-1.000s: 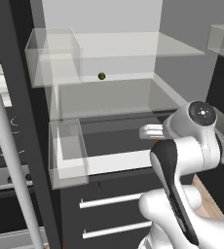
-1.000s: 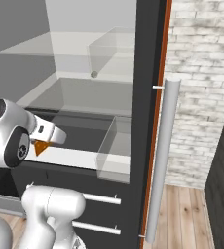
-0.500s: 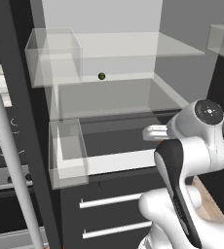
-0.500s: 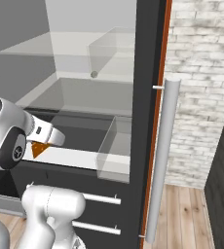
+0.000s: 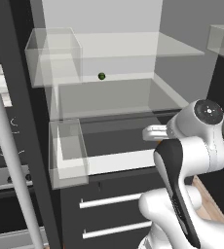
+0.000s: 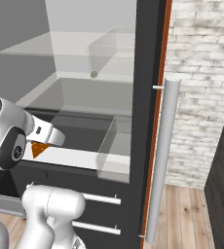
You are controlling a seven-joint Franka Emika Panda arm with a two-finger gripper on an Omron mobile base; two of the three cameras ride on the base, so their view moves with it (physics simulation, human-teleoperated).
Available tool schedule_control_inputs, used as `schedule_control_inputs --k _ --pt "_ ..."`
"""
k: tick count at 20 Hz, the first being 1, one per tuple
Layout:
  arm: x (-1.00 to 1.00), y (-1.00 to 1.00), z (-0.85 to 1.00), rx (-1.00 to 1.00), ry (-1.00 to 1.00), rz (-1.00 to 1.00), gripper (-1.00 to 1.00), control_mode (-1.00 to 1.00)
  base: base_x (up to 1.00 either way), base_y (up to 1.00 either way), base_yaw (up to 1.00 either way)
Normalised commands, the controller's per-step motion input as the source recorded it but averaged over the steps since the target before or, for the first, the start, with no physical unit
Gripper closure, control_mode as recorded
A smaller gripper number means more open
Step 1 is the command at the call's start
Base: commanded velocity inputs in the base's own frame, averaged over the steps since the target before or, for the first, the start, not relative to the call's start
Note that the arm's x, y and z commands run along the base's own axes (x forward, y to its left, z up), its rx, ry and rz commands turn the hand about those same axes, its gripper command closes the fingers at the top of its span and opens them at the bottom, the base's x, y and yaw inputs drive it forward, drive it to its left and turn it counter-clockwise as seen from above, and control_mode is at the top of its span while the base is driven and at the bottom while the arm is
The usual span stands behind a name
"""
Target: Pick the cheese from the fridge and the cheese grater from the cabinet and place them next to the salad bowl.
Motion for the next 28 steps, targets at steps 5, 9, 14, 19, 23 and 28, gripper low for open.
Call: schedule_control_inputs --k 5,9,14,19,23,28 --pt "0.00 0.00 0.00 0.00 0.00 0.00 1.00 1.00 -0.30 0.00 0.00" --pt "0.00 0.00 0.00 0.00 0.00 0.00 1.00 1.00 -0.48 0.00 0.00" --pt "0.00 0.00 0.00 0.00 0.00 0.00 1.00 1.00 -0.53 0.00 0.00" --pt "0.00 0.00 0.00 0.00 0.00 0.00 1.00 1.00 -0.58 0.03 0.00" --pt "0.00 0.00 0.00 0.00 0.00 0.00 1.00 1.00 -0.53 0.17 0.00" --pt "0.00 0.00 0.00 0.00 0.00 0.00 1.00 1.00 -0.54 0.22 0.00"
